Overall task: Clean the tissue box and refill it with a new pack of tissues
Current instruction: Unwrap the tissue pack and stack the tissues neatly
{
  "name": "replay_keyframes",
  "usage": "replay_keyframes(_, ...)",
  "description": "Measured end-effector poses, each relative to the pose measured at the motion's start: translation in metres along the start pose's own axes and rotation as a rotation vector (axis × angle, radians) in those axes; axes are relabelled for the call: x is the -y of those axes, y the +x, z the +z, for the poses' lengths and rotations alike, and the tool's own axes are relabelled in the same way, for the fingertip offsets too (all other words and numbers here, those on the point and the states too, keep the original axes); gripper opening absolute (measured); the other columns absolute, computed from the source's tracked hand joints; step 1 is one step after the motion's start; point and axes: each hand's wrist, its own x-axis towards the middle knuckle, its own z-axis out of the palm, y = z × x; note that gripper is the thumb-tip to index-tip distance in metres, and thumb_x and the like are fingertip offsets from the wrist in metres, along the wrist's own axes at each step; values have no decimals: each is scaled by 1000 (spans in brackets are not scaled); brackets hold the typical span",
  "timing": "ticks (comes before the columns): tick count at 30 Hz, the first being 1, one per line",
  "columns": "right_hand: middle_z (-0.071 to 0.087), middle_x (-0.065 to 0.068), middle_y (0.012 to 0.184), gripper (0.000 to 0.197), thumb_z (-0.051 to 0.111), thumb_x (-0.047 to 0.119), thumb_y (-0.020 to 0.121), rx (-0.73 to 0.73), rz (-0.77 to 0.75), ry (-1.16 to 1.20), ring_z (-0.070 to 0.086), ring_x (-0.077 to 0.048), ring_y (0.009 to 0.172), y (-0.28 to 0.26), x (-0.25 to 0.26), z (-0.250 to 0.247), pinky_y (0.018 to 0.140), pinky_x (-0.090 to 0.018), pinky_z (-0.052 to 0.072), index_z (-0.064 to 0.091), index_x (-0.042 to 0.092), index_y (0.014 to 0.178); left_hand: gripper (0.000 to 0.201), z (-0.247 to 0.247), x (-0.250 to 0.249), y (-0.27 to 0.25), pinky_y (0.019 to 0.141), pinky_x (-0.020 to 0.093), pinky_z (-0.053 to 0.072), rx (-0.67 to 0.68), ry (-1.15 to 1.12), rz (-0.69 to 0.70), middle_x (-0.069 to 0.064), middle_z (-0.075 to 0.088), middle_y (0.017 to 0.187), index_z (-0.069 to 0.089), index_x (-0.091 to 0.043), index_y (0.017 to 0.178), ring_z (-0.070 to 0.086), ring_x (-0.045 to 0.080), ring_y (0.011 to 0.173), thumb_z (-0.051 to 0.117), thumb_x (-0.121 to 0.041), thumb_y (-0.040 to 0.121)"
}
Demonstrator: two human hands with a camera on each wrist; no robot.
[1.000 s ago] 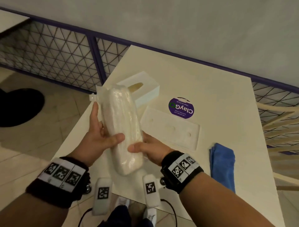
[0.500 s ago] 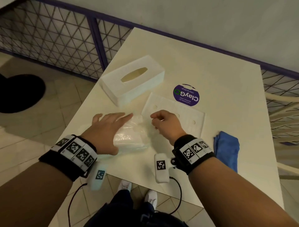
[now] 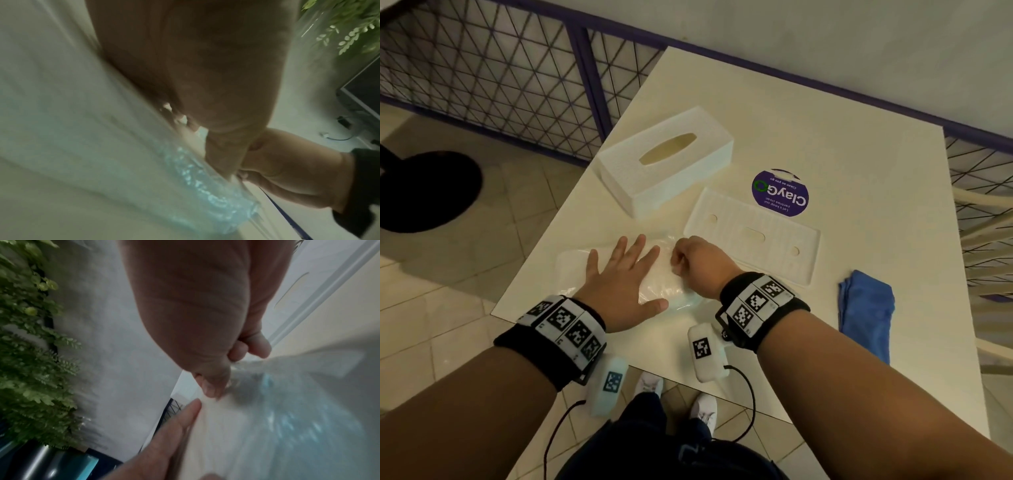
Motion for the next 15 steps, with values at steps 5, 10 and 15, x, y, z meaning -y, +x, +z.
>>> replay_keyframes(5,57,9,81,13,53,3,85,67,-20,27,50,-4,69,-20,-14,-27,65,-9,38,60,14,84,96,-10,13,7,114,53,-13,-20,-7,140,-10,-23,156,-6,-39,148,-25,13,142,52,-68,78)
replay_keyframes(10,66,5,94,12,59,18,84,251,129,-41,58,-12,85,-51,-41,-30,78,-23,45,68,20,92,94,-18,19,7,111,41,-25,-81,-42,266,-15,-14,157,8,-42,148,-27,2,137,55,-69,71)
replay_keyframes(15,67,1,105,22,53,7,85,-57,234,59,59,-13,95,-45,-44,-28,81,-19,42,69,16,98,81,-12,10,-1,111,43,-23,-280,-141,172,-9,12,159,26,-35,146,-10,8,145,20,-75,76)
